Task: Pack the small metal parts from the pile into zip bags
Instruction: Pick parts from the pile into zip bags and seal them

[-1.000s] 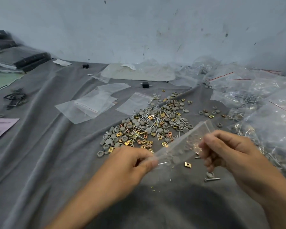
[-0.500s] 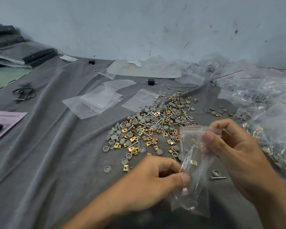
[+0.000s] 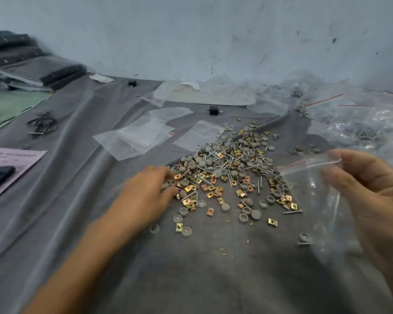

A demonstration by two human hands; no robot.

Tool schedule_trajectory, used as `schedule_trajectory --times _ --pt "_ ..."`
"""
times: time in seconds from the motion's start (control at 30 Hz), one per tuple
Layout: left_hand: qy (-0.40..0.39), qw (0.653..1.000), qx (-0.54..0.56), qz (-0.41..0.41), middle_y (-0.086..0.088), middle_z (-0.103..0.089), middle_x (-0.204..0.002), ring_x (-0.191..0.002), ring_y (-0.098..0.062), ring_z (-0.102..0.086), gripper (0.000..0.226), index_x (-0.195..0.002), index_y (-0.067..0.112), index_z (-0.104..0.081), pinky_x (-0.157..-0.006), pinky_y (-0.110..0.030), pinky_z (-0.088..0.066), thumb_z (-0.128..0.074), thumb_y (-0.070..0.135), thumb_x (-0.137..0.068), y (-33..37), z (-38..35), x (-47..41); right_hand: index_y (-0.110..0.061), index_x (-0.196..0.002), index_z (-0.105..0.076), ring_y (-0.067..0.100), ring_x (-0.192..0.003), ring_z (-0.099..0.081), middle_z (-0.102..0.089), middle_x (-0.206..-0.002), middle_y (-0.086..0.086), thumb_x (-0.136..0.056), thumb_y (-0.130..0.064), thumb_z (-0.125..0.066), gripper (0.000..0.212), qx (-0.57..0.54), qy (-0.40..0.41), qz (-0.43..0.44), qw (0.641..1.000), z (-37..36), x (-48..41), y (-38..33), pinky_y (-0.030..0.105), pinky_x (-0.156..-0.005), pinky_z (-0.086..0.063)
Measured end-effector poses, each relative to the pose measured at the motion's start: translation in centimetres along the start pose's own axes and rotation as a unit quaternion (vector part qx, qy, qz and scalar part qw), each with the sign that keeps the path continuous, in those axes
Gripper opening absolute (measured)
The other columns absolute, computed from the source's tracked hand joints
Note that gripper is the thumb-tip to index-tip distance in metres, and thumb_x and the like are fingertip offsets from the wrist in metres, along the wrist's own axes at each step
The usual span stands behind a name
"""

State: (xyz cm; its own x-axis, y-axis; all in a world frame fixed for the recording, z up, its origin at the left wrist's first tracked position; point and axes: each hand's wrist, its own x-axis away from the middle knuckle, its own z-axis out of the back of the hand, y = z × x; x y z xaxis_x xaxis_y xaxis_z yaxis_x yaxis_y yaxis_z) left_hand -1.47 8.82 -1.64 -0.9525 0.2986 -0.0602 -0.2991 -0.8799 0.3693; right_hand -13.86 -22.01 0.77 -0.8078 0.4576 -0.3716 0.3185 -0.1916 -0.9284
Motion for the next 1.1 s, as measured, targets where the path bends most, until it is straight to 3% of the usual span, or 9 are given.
schedule_trajectory --times 0.07,0.17,0.27,0.33,0.5,0.73,0.93,1.1 --pt "-0.011 0.997 -0.034 0.069 0.005 -0.064 -0.123 -0.116 -0.019 -0.059 0.033 -0.121 0.030 -0.060 -0.092 -0.035 -0.047 -0.064 0.047 -0.093 -2.2 0.5 -0.9 -0.031 -0.117 -0.073 0.016 -0.091 -0.071 -0.077 -0.102 0.001 -0.071 -0.072 -0.077 0.061 0.066 0.007 0.018 0.998 0.9 -0.2 0.3 0.028 -0.084 -0.059" --pt "-0.026 0.992 -0.036 0.121 0.008 -0.069 -0.100 -0.099 -0.017 -0.064 0.040 -0.104 0.028 -0.066 -0.077 -0.033 -0.048 -0.062 0.064 -0.087 -3.4 0.6 -1.8 -0.042 -0.116 -0.071 0.018 -0.084 -0.069 -0.074 -0.096 -0.007 -0.080 -0.069 -0.070 0.045 0.157 0.020 0.055 0.986 1.4 -0.3 0.8 0.035 -0.079 -0.058" --pt "-0.044 0.993 -0.003 0.106 0.008 -0.068 -0.095 -0.091 -0.015 -0.063 0.046 -0.102 0.026 -0.067 -0.079 -0.034 -0.052 -0.060 0.069 -0.086 -2.8 0.0 -2.8 -0.049 -0.112 -0.070 0.012 -0.079 -0.068 -0.072 -0.093 -0.014 -0.086 -0.048 -0.070 0.026 0.197 0.000 0.098 0.975 0.6 0.1 1.0 0.023 -0.073 -0.056" --pt "-0.060 0.995 0.019 0.082 0.004 -0.069 -0.101 -0.093 -0.015 -0.063 0.044 -0.106 0.026 -0.067 -0.084 -0.036 -0.053 -0.062 0.065 -0.086 -1.9 -0.2 -3.5 -0.047 -0.109 -0.070 0.011 -0.079 -0.067 -0.071 -0.093 -0.017 -0.085 -0.039 -0.070 0.026 0.221 -0.026 0.116 0.968 -0.1 0.4 1.0 0.020 -0.072 -0.054" --pt "-0.088 0.995 0.032 0.028 0.005 -0.064 -0.121 -0.106 -0.015 -0.061 0.051 -0.131 0.031 -0.059 -0.087 -0.030 -0.049 -0.072 0.049 -0.085 -0.5 -0.9 -4.4 -0.043 -0.108 -0.069 0.012 -0.085 -0.066 -0.069 -0.089 -0.015 -0.085 -0.024 -0.073 0.030 0.248 -0.081 0.133 0.956 -1.4 0.9 1.6 0.033 -0.076 -0.051" --pt "-0.049 0.997 0.021 -0.062 0.015 -0.058 -0.089 -0.081 -0.006 -0.057 0.022 -0.097 0.039 -0.055 -0.068 -0.030 -0.044 -0.071 0.033 -0.082 -0.2 -1.9 -3.9 -0.041 -0.105 -0.071 0.009 -0.088 -0.063 -0.068 -0.087 -0.015 -0.083 -0.013 -0.078 0.036 0.280 -0.122 0.148 0.941 -2.6 1.6 2.1 0.020 -0.077 -0.046" --pt "0.002 0.997 0.059 -0.055 0.015 -0.068 -0.095 -0.090 -0.009 -0.065 0.015 -0.094 0.037 -0.065 -0.077 -0.028 -0.049 -0.070 0.023 -0.090 -1.0 -1.2 -4.4 -0.040 -0.103 -0.072 0.003 -0.090 -0.062 -0.068 -0.089 -0.019 -0.083 -0.013 -0.078 0.034 0.296 -0.141 0.154 0.932 -2.9 1.8 2.3 0.009 -0.078 -0.042" --pt "0.017 0.976 0.218 -0.016 0.008 -0.068 -0.082 -0.072 -0.006 -0.064 0.014 -0.091 0.031 -0.067 -0.065 -0.023 -0.047 -0.074 0.019 -0.090 -1.9 0.1 -4.7 -0.044 -0.106 -0.070 0.007 -0.091 -0.063 -0.067 -0.091 -0.021 -0.084 -0.015 -0.078 0.037 0.308 -0.157 0.155 0.925 -3.1 1.9 2.4 0.021 -0.079 -0.045"
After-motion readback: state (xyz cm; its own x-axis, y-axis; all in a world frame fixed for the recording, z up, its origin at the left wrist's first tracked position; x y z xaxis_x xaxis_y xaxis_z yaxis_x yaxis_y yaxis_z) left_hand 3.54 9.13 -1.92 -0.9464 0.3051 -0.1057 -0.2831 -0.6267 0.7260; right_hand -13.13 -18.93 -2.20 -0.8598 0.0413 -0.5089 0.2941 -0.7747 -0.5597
